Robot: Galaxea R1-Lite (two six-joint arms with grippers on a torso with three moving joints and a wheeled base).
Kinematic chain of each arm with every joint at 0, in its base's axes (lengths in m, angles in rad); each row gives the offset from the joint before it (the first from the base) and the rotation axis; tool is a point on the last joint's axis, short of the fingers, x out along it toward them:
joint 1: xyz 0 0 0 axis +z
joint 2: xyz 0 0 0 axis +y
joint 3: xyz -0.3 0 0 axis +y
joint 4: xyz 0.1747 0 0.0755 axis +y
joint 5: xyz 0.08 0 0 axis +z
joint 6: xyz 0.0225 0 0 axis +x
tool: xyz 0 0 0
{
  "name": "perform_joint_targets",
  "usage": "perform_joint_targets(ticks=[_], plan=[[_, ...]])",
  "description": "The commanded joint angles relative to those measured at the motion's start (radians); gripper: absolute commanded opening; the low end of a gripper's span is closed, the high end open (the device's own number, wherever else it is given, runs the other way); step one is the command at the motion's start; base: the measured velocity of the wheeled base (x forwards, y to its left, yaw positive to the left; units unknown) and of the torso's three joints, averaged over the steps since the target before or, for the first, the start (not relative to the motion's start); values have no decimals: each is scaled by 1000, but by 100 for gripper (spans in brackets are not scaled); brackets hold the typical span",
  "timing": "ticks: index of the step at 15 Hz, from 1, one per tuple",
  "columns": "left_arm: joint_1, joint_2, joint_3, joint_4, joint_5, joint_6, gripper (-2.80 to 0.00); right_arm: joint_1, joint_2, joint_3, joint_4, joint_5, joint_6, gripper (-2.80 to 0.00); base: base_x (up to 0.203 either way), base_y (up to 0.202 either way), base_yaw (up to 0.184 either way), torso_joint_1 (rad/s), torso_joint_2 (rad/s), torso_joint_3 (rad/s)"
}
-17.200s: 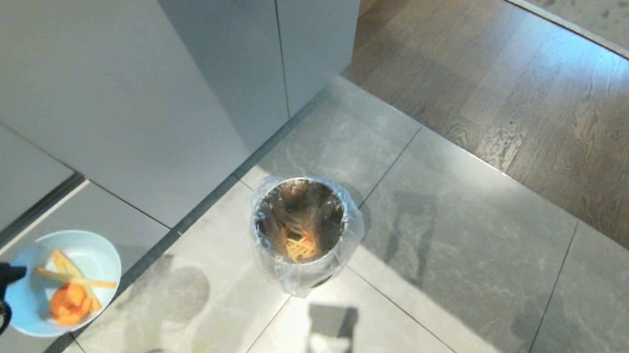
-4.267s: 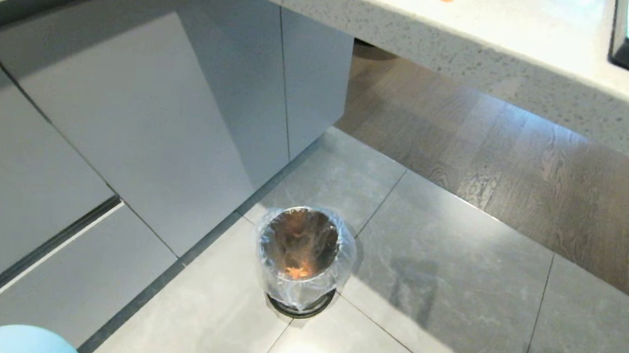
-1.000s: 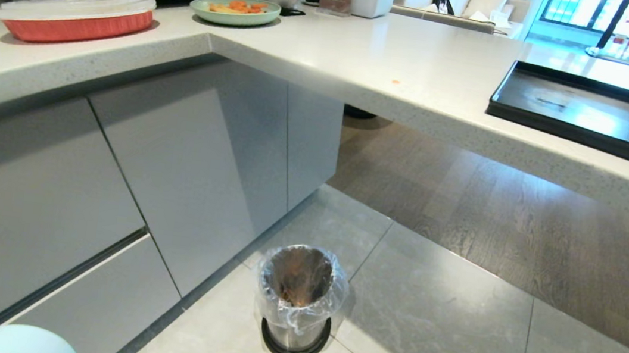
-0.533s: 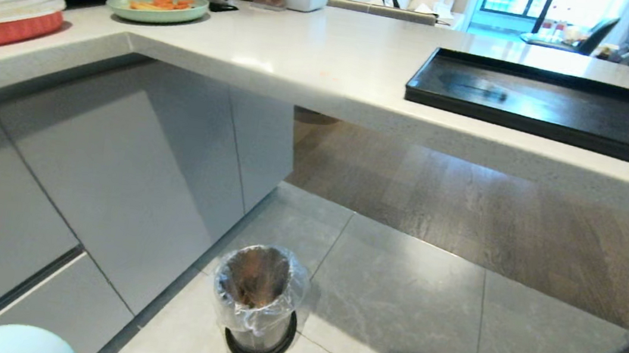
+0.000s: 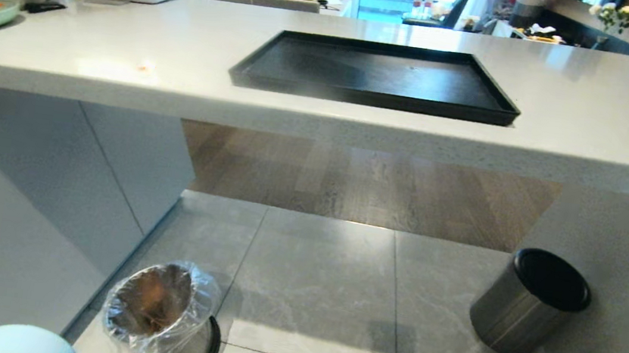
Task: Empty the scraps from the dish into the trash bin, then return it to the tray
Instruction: Put the bowl back to the table
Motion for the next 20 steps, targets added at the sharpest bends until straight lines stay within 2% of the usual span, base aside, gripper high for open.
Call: perform_joint_targets(ticks=[1, 4, 20], plan=[[0, 1, 0, -1, -1, 0, -280, 0, 0, 0, -1, -1, 0, -280, 7, 7, -175, 12, 2, -2], [0, 1, 0, -1, 0, 0, -280, 0, 0, 1, -1, -1, 0, -280, 4, 3, -104, 4, 4, 2], [0, 1, 0, -1, -1, -2, -280, 0, 0, 1, -1, -1, 0, -280, 0, 4, -3, 0, 0, 1]])
